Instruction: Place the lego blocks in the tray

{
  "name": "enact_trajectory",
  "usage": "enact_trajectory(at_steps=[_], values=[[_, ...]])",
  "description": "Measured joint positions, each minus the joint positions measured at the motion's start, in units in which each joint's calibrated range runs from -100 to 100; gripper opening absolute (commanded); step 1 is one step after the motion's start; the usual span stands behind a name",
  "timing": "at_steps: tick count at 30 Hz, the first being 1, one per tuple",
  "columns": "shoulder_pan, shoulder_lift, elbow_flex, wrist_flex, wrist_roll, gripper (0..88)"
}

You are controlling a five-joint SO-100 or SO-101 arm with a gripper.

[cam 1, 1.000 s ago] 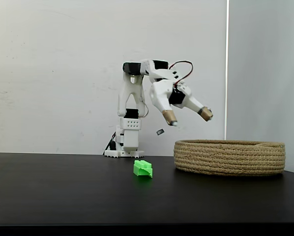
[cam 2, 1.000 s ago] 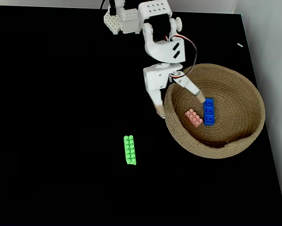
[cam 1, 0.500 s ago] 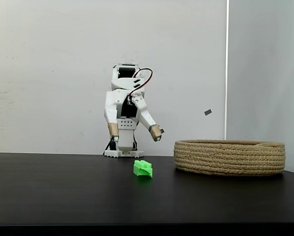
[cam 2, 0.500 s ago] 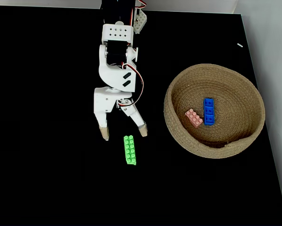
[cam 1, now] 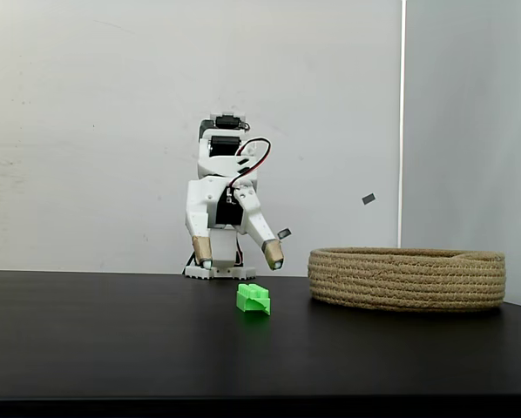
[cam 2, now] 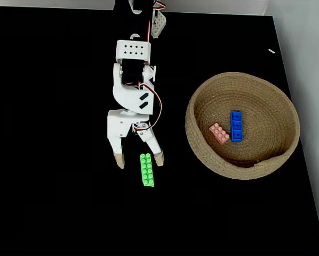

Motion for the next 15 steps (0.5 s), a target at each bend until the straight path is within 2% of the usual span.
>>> enact_trajectory(at_steps=[15], values=[[-1.22,1.78,8.04,-8.2,0.0,28.4]])
